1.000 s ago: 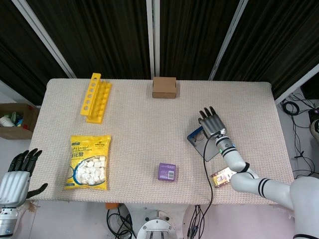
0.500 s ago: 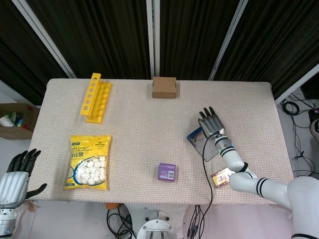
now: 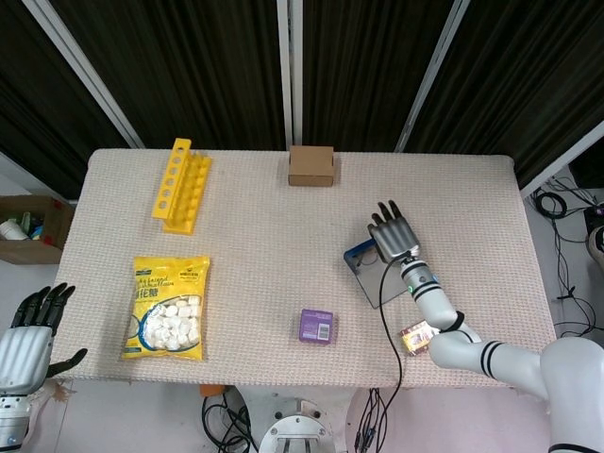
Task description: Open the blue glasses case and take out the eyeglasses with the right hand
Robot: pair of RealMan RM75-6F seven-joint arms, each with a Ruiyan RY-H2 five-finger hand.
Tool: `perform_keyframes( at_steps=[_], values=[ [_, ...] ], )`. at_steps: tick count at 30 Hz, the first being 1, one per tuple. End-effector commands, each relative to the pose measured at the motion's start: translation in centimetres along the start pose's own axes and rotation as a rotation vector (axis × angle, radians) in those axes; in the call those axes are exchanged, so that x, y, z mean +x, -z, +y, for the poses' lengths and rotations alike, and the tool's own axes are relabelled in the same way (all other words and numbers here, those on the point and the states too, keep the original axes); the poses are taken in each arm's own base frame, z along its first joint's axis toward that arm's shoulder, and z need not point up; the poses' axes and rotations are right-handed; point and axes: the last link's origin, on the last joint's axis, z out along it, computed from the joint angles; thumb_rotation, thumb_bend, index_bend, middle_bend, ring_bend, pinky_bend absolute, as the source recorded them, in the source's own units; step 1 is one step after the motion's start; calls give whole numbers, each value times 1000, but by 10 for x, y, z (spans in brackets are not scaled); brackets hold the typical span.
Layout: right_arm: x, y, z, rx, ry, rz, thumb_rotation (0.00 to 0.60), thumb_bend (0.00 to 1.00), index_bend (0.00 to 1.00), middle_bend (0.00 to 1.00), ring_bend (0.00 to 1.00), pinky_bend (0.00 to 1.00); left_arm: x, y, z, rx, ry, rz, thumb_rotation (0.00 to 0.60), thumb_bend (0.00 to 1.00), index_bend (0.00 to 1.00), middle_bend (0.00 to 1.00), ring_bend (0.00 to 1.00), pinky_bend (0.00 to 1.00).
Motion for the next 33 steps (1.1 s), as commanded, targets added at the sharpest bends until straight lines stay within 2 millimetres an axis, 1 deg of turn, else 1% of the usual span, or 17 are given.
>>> perform_keyframes(
  at_steps=[1,5,8,14,19,26,33],
  values=[
    [6,-1,-21,14,-26,87,600,518,575,225,0,0,0,-1,1,-3,1,0,600,125,76,67,45,104],
    [7,-5,-47,13,-19,180,600,519,580,226,0,0,-1,-1,1,-9,4,1,600,125,77,67,45,105],
    [6,-9,-61,3,4,234,600,518,581,226,0,0,-1,-1,1,-7,4,0,600,125,77,67,45,105],
    [4,-17,-78,-26,44,337,600,519,582,225,0,0,-4,-1,1,-10,8,-7,600,125,76,66,45,105],
    [2,-22,-83,-38,108,410,600,521,581,223,0,0,-3,-1,0,-8,6,-6,600,125,76,66,45,105],
    [-3,-25,-86,-40,167,468,600,518,580,221,0,0,-3,-2,1,-10,2,-10,600,125,76,66,45,105],
    [-10,-30,-87,-53,151,444,600,516,580,217,0,0,-4,-3,1,-8,1,-17,600,125,76,66,45,105]
  ],
)
